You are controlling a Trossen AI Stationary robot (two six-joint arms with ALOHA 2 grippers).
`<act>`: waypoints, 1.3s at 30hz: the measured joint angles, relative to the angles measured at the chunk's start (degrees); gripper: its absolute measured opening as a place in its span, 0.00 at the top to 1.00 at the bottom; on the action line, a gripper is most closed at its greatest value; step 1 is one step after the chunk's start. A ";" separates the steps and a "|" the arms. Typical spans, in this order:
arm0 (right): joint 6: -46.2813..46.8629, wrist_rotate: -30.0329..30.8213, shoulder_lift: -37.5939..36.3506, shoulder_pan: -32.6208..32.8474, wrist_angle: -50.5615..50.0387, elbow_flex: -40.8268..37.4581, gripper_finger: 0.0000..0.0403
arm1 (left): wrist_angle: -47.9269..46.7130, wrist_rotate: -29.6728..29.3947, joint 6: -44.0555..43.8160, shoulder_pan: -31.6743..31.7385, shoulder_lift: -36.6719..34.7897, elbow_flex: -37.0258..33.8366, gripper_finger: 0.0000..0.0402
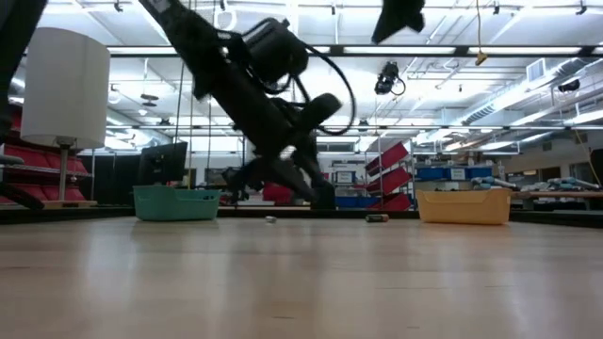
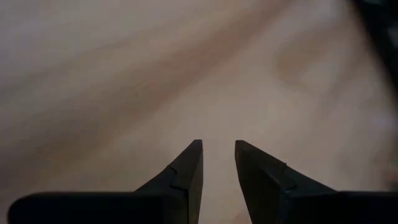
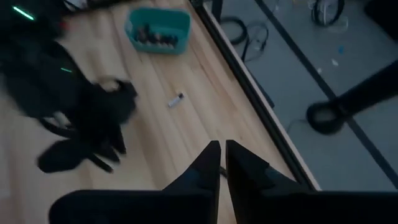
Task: Sort batteries
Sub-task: Put the silver battery into the yellow bin
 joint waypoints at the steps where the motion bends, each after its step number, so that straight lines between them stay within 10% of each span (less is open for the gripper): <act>1: 0.02 -0.42 -1.31 0.17 -0.08 0.02 0.92 | 2.87 2.77 -0.22 0.17 0.95 -0.01 0.74; 4: 1.21 -1.98 -4.86 0.20 -2.19 0.04 0.93 | 7.05 0.82 -2.81 -0.07 2.22 0.74 0.75; 13: -0.48 -1.77 -13.41 0.20 -10.00 0.04 0.98 | -15.46 -31.77 -15.01 0.45 2.41 12.81 0.83; 29: -5.54 -14.03 -20.47 0.51 -2.72 -10.16 0.97 | -31.68 -32.29 -28.51 5.29 3.25 15.52 0.50; 39: -2.85 -15.59 -24.29 3.65 4.70 -23.88 0.96 | -32.62 -36.66 -29.63 5.26 8.36 15.54 0.48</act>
